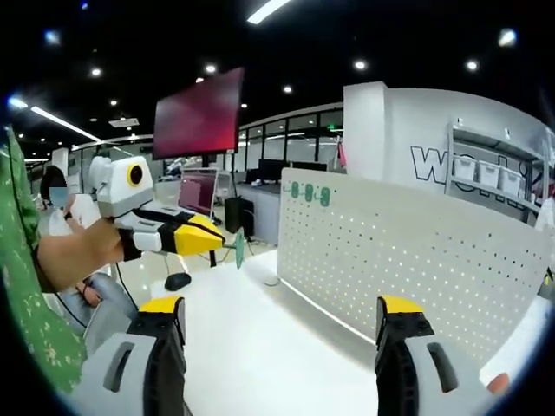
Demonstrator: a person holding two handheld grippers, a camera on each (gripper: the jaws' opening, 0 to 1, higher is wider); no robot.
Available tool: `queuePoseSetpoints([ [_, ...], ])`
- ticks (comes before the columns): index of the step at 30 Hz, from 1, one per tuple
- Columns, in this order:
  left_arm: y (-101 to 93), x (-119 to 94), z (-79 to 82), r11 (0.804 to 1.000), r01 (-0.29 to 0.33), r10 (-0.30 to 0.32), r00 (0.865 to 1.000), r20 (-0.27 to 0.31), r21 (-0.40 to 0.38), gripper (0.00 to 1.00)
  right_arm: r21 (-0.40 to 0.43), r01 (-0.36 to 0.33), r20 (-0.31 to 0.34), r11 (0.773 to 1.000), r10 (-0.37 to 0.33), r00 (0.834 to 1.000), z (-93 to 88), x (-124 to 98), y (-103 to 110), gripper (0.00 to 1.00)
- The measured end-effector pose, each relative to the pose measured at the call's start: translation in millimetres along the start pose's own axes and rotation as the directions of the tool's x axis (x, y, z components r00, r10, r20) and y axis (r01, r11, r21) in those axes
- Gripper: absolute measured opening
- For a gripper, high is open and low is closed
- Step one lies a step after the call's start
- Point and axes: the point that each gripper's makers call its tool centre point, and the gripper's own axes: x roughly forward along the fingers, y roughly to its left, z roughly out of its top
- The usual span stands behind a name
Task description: Insert the hook assembly into the mounting plate slot until the hook locks in place.
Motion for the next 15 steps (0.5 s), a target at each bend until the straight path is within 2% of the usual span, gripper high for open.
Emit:
queuePoseSetpoints([
  [8, 5.3, 1.3, 0.1, 0.999, -0.021, 0.021, 1.0, -0.001, -0.032, 0.02, 0.014, 0.014, -0.011, 1.0, -0.014, 1.0, -6.2, -5.4, -4.9, 0.97],
  [15, 9.2, 5.5, 8.3, 0.998, -0.041, 0.041, 0.999, 0.01, -0.045, 0.02, 0.01, 0.035, 0.007, 0.999, -0.035, 0.999, 1.8, -16.0, -10.6, 0.98],
])
